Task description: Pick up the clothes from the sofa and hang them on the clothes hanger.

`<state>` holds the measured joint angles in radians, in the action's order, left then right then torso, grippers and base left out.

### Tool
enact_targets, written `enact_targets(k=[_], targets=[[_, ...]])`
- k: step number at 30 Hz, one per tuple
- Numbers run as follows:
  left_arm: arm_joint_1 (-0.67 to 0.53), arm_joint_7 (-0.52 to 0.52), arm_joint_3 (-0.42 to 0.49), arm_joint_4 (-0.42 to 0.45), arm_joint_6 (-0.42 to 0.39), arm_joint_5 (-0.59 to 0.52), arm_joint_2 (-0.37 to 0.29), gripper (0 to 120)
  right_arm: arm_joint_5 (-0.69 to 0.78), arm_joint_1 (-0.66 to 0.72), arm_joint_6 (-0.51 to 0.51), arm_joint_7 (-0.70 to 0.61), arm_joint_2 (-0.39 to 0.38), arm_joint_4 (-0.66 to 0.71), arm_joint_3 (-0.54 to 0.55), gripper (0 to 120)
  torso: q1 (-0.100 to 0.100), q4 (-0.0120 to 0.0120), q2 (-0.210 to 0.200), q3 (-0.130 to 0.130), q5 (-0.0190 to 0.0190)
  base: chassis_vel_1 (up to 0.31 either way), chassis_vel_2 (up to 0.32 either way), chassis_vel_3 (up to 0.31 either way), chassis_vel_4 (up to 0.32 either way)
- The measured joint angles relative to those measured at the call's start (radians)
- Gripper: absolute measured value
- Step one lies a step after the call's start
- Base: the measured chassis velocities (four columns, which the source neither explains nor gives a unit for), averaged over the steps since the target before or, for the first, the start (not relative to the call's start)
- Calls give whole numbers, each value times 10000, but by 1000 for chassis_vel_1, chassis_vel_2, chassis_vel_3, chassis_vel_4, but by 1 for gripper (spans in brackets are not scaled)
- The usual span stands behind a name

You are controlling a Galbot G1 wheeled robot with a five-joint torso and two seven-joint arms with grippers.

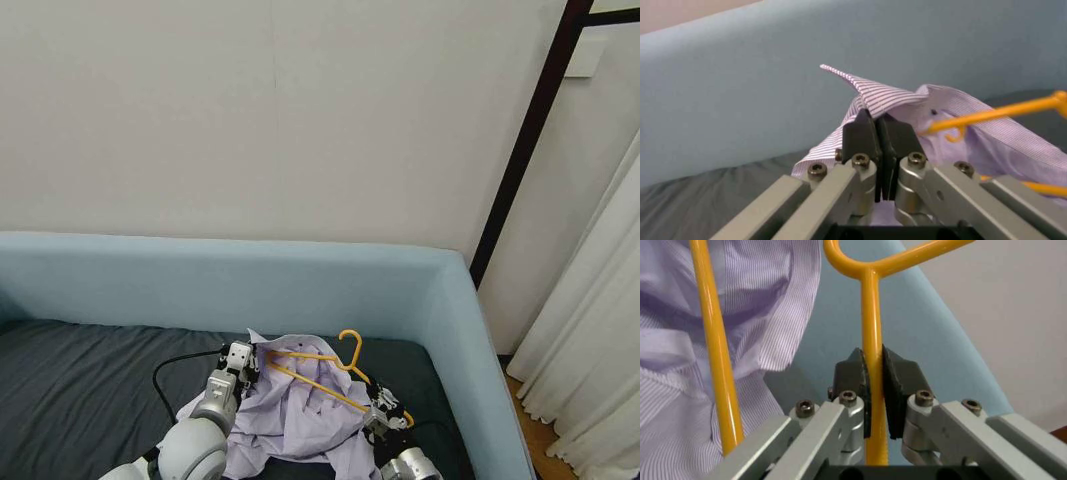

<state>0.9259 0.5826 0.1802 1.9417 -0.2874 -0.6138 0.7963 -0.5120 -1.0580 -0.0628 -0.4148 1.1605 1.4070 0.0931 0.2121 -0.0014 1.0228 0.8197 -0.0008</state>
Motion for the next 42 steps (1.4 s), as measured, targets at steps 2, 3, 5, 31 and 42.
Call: enact_targets(k=[2,3,5,31,42], targets=[[-18,38,233,76,-55,15,0,0,82,98,139,-9,47,78,70,5,0,2,0,-1,0,0,0,0,0],[-42,72,417,77,-72,64,20,0,106,154,191,-11,72,111,121,5,0,5,0,-1,0,0,0,0,0],[-100,111,593,47,-84,116,66,0,109,171,222,-12,87,143,172,5,0,5,0,-1,0,0,0,0,0],[-1469,189,2775,-349,-208,961,1244,0,-191,683,435,-5,263,-150,743,5,0,2,0,-2,1,0,0,0,0],[-759,-530,2748,-25,172,1751,686,0,-215,725,465,76,-186,620,912,5,0,2,0,-2,-1,0,0,0,0]])
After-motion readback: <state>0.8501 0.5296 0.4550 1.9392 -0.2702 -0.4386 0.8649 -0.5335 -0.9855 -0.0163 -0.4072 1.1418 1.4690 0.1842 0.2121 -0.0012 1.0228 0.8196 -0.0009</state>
